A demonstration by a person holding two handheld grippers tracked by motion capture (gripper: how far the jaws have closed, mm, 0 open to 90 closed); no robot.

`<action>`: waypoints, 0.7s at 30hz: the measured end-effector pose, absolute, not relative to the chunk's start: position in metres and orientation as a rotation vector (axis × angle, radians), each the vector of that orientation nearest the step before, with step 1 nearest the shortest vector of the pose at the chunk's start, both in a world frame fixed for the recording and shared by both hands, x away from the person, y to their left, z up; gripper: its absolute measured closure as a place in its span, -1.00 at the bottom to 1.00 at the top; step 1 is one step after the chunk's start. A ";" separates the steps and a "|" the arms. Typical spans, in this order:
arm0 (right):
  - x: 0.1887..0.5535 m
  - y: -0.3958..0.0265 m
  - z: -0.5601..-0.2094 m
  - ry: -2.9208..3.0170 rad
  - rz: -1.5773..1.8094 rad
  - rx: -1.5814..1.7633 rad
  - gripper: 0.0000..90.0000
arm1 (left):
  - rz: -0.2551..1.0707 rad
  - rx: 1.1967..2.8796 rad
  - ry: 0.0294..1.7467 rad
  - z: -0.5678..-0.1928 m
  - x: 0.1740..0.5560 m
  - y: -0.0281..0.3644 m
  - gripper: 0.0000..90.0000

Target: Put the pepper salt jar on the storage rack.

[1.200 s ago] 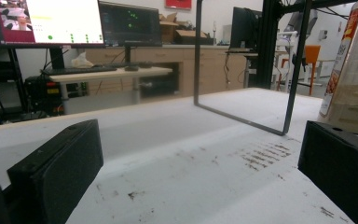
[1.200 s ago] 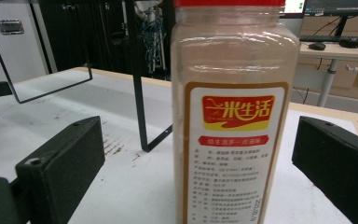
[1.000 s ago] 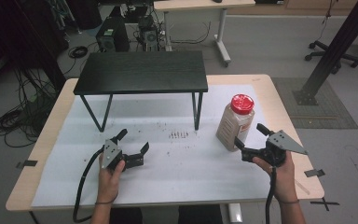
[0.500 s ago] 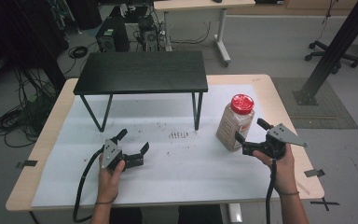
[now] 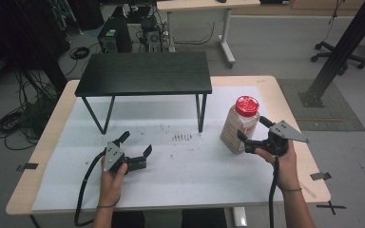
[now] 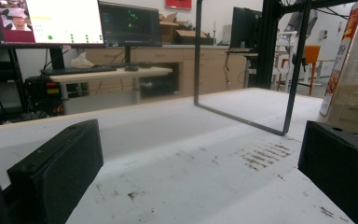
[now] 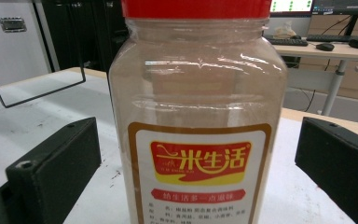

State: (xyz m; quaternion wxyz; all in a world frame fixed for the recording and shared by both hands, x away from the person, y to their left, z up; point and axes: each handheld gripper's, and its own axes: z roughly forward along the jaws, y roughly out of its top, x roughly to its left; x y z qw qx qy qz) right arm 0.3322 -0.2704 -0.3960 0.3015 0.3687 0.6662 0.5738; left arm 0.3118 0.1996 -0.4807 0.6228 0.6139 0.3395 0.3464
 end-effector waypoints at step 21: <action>0.352 -0.258 -0.397 1.765 1.547 0.956 -1.00 | 0.796 1.410 0.779 -0.481 0.312 0.200 -1.00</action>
